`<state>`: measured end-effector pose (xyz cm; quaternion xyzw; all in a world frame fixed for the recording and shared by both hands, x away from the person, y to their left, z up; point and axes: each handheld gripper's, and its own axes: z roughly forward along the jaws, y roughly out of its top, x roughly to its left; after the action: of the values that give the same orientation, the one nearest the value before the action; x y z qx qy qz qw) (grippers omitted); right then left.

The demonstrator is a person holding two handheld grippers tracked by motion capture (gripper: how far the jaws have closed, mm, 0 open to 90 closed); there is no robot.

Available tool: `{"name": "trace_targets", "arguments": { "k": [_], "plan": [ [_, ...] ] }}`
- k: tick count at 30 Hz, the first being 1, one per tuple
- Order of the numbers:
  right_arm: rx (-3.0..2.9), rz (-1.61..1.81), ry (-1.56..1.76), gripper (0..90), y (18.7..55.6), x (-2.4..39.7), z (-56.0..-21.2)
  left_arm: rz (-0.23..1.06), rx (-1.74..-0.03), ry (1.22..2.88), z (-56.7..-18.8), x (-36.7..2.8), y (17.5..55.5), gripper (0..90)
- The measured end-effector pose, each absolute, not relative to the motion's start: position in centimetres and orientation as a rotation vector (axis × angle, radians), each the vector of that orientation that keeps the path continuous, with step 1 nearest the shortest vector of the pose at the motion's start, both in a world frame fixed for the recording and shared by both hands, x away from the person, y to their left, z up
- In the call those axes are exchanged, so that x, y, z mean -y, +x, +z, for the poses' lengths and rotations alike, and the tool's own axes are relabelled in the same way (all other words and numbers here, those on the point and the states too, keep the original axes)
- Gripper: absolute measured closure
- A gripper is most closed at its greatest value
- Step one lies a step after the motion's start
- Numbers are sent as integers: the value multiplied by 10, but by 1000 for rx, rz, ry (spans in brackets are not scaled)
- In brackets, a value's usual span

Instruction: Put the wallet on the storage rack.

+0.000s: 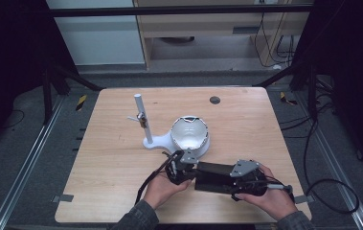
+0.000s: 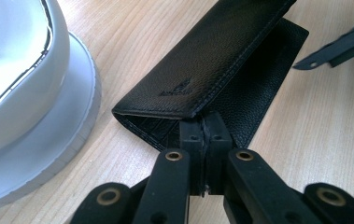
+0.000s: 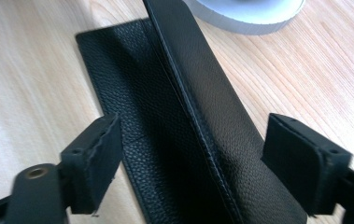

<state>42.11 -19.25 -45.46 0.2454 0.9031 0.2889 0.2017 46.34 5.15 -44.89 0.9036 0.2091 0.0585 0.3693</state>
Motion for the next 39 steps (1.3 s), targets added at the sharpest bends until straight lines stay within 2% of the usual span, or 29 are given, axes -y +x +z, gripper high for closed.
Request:
{"name": "trace_targets", "arguments": {
  "k": [9,17,28,31,33,34,35,38,39],
  "plan": [
    [-2526,769,650,312,427,190,-461,142,-550,2308,-446,-51,466,891],
    [-2525,724,630,363,431,186,-463,130,-555,2303,-444,-50,469,892],
    [-2517,672,595,495,438,182,-463,118,-559,2294,-436,-46,473,892],
    [-2513,667,589,565,439,182,-463,116,-567,2298,-436,-46,474,890],
    [-2502,655,579,655,440,183,-462,120,-576,2292,-436,-46,473,882],
    [-2500,649,574,713,441,184,-460,122,-581,2291,-435,-48,472,869],
    [-2500,649,574,713,441,184,-460,122,-581,2291,-435,-48,472,847],
    [-2486,639,546,792,442,186,-458,138,-602,2265,-433,-52,471,816],
    [-2475,636,521,822,443,186,-455,159,-622,2255,-431,-57,472,768]
  ]
}}
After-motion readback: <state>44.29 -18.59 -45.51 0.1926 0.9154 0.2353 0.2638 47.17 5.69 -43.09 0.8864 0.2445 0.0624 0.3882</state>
